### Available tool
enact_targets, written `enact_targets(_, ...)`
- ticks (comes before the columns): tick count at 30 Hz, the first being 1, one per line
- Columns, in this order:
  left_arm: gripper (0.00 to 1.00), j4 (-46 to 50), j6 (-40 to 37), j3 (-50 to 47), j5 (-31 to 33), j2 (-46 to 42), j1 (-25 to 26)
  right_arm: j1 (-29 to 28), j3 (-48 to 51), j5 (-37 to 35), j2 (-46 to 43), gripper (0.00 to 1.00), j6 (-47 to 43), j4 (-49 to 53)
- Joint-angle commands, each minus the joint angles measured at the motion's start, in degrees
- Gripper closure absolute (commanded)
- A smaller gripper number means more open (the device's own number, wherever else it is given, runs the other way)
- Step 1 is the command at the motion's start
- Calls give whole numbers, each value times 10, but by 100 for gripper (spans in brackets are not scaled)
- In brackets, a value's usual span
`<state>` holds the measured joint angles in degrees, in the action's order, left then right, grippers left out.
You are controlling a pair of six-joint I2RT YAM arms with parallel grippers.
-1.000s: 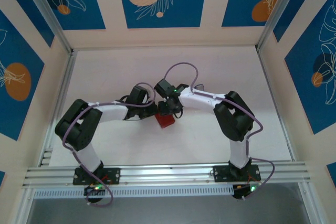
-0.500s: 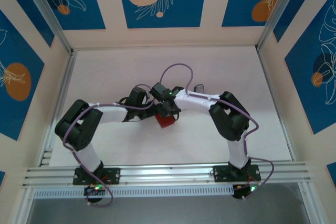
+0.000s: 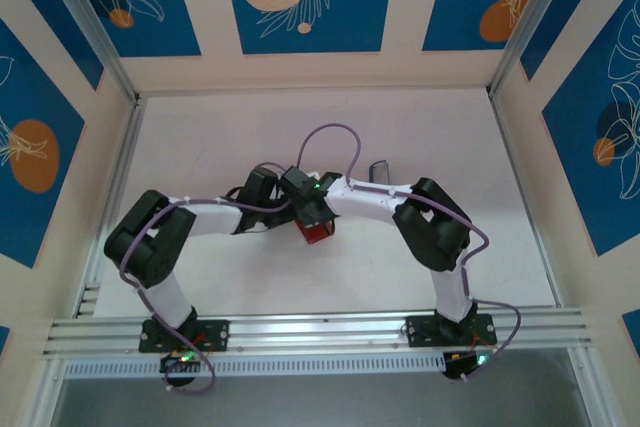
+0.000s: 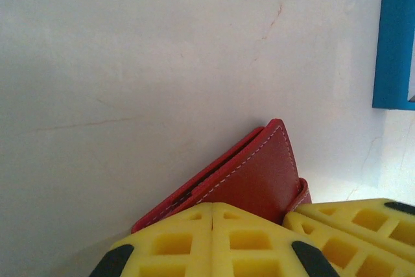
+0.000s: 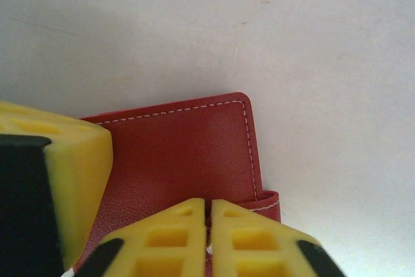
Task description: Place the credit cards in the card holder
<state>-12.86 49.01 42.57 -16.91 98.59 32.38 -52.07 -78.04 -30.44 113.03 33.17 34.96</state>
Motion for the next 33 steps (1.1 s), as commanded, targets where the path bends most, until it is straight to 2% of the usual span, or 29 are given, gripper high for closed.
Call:
enact_targets(1, 100, 48, 0, -24, 26, 20, 2, -7, 18, -17, 5, 100, -1, 48)
enact_targets(6, 100, 46, -2, -29, 35, 27, 3, 6, 33, -22, -37, 100, -3, 49)
enact_targets(9, 100, 46, -7, -29, 35, 30, 3, 34, 55, 3, -63, 100, -1, 37)
enact_targets(17, 100, 57, -22, -19, 34, 29, 10, 150, 152, 163, -122, 100, 34, -64)
enact_targets(18, 100, 59, -26, -17, 34, 28, 10, 149, 153, 158, -125, 97, 36, -64)
enact_targets(20, 100, 62, -34, -9, 29, 28, 14, 139, 147, 131, -127, 81, 41, -56)
enact_targets(23, 100, 71, -45, 0, 28, 27, 20, 124, 145, 81, -145, 69, 57, -47)
enact_targets(27, 100, 77, -53, 5, 27, 23, 24, 95, 128, 14, -179, 67, 69, -16)
enact_targets(29, 100, 81, -57, 5, 29, 22, 25, 75, 116, 3, -201, 67, 61, -7)
enact_targets(31, 100, 80, -57, 4, 29, 23, 27, 61, 102, 21, -213, 66, 47, -9)
enact_targets(33, 100, 76, -54, 2, 29, 25, 28, 62, 84, 74, -204, 75, 36, -10)
